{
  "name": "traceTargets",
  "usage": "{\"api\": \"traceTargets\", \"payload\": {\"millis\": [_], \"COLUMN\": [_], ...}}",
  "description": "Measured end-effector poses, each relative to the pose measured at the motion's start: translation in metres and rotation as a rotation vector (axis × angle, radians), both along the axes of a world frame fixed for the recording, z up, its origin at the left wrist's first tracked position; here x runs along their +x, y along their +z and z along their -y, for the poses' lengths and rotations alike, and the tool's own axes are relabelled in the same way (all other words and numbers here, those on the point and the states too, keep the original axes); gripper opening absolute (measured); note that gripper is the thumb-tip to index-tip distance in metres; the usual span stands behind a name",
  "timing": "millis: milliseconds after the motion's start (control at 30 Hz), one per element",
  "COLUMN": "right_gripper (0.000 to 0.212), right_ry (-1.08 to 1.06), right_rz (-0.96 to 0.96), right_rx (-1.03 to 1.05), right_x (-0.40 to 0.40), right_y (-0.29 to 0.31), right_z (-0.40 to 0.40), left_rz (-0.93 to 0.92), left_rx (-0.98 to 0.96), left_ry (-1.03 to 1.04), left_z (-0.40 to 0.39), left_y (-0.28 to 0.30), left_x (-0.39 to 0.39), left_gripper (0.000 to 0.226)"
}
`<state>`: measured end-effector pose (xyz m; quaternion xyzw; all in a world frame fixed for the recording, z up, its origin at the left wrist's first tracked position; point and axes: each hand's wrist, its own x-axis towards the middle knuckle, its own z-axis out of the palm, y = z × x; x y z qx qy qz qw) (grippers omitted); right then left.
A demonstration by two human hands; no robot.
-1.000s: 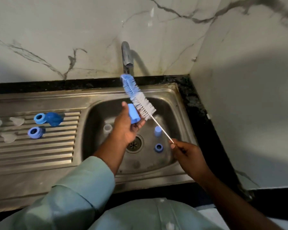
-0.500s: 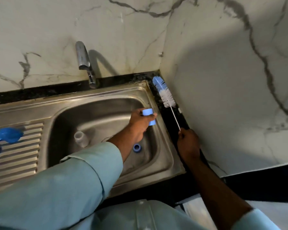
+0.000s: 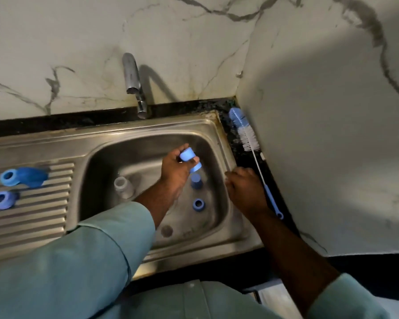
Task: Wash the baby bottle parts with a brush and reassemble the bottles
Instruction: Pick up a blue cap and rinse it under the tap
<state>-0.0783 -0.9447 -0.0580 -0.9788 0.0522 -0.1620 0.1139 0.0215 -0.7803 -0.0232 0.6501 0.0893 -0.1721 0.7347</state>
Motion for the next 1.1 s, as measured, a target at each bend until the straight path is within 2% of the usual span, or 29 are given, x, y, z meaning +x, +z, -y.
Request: {"api": "traceTargets", "payload": {"millis": [67,167,233,300,400,467,600,733,867,933,1000,1100], "right_gripper": [0.028,0.022,0.021,0.025,0.036,0.044,0.064,0.064,0.052,0.052,0.056,0.058], "right_ry": [0.158,0.288,0.265,0.202,0.227,0.286,0.443,0.678,0.754,0.786,0.848,0.866], "right_rz": [-0.132,-0.247,-0.251,-0.247,-0.283,-0.337,-0.460,-0.557,-0.531,-0.487,-0.450,-0.419], "right_rx": [0.115,0.264,0.470,0.582,0.552,0.463,0.237,0.037,0.144,0.201,0.138,0.171], "right_x": [0.036,0.097,0.140,0.179,0.236,0.262,0.303,0.329,0.345,0.348,0.347,0.346], "right_y": [0.015,0.034,0.047,0.056,0.065,0.065,0.036,0.014,0.008,0.004,0.005,0.005], "right_z": [-0.019,-0.049,-0.072,-0.089,-0.111,-0.121,-0.133,-0.138,-0.135,-0.131,-0.129,-0.131], "left_rz": [-0.025,-0.070,-0.080,-0.069,-0.040,-0.031,-0.100,-0.247,-0.369,-0.461,-0.515,-0.572], "left_rx": [0.000,-0.023,-0.012,-0.061,-0.132,-0.119,-0.155,-0.139,-0.139,-0.206,-0.287,-0.454], "left_ry": [0.053,0.150,0.197,0.224,0.293,0.298,0.323,0.241,0.125,0.159,0.207,0.306], "left_z": [-0.025,-0.057,-0.074,-0.086,-0.100,-0.103,-0.104,-0.094,-0.085,-0.081,-0.079,-0.078], "left_y": [0.000,0.001,0.002,0.001,-0.011,-0.019,-0.035,-0.045,-0.049,-0.051,-0.052,-0.050], "left_x": [0.014,0.036,0.049,0.059,0.081,0.092,0.112,0.119,0.122,0.124,0.126,0.125], "left_gripper": [0.050,0.041,0.025,0.029,0.050,0.050,0.037,0.021,0.006,0.009,0.016,0.025]}}
